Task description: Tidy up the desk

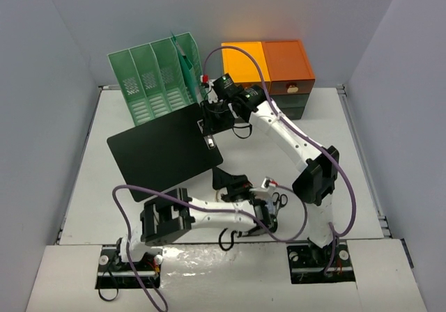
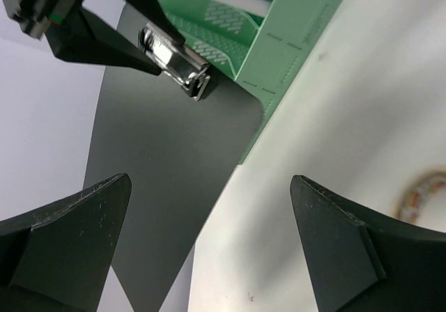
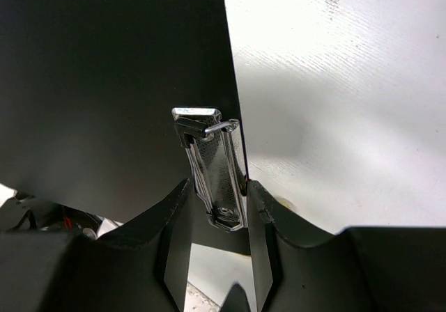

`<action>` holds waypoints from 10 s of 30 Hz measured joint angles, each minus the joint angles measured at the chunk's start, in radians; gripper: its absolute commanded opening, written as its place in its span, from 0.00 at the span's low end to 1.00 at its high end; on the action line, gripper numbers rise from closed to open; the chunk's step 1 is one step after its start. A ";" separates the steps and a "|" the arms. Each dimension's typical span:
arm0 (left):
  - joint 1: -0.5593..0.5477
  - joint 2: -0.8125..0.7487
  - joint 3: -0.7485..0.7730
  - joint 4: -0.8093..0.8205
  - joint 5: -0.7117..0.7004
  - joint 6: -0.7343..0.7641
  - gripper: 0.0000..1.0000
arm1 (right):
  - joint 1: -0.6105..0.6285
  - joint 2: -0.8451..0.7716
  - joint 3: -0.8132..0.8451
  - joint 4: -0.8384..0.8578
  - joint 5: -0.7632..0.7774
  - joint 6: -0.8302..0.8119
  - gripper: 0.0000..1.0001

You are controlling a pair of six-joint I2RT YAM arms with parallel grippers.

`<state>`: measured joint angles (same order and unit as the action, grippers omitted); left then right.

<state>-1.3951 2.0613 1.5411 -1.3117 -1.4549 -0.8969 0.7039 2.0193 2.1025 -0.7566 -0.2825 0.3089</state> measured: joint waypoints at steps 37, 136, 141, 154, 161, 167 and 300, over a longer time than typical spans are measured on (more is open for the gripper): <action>0.242 0.000 0.104 -0.008 0.000 0.042 0.79 | -0.010 0.006 0.130 -0.102 -0.048 0.006 0.00; 1.030 -0.985 -0.336 0.133 1.230 -0.049 0.85 | 0.162 0.153 -0.464 0.508 0.327 -0.140 0.55; 1.033 -0.979 -0.336 0.136 1.237 -0.048 0.85 | 0.167 0.154 -0.451 0.506 0.320 -0.143 0.54; 1.039 -0.957 -0.336 0.136 1.241 -0.031 0.85 | 0.170 0.202 -0.430 0.523 0.265 -0.151 0.49; 1.048 -0.950 -0.336 0.143 1.242 -0.028 0.85 | 0.179 0.205 -0.430 0.532 0.253 -0.152 0.24; 1.049 -0.940 -0.336 0.151 1.248 -0.026 0.85 | 0.181 0.206 -0.430 0.537 0.250 -0.150 0.02; 0.217 -0.354 -0.490 2.314 0.123 2.505 0.40 | 0.037 0.035 0.143 -0.067 0.124 -0.039 0.00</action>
<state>-1.1784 1.7077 1.0512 1.0021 -1.3323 1.6080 0.7405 2.0547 2.2452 -0.8240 -0.1588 0.2695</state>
